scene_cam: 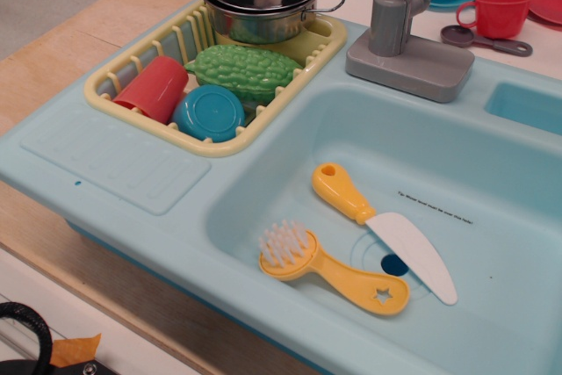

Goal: Take lid off pot or pan

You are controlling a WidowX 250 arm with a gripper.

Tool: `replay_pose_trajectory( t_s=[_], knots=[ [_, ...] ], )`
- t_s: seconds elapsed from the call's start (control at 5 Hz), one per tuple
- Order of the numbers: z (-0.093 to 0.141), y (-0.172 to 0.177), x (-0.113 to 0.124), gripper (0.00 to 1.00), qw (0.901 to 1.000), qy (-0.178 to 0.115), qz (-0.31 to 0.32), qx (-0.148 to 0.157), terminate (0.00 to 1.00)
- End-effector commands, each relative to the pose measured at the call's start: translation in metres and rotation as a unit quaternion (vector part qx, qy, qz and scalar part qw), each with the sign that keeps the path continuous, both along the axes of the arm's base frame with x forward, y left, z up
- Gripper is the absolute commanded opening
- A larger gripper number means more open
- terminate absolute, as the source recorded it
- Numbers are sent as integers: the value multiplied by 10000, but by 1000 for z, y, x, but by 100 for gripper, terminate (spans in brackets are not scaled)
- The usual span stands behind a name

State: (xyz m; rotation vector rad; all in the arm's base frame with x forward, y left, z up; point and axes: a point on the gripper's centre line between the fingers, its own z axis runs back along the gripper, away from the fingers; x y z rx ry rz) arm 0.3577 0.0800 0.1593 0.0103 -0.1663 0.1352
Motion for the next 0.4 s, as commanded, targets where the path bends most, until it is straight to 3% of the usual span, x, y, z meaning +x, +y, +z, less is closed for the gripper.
replay_pose_trajectory(
  t_s=[0.0,0.2],
  knots=[
    [11,4,2,100,9998,-172,52,34,0],
    [12,4,2,0,9998,-167,59,39,0]
  ],
)
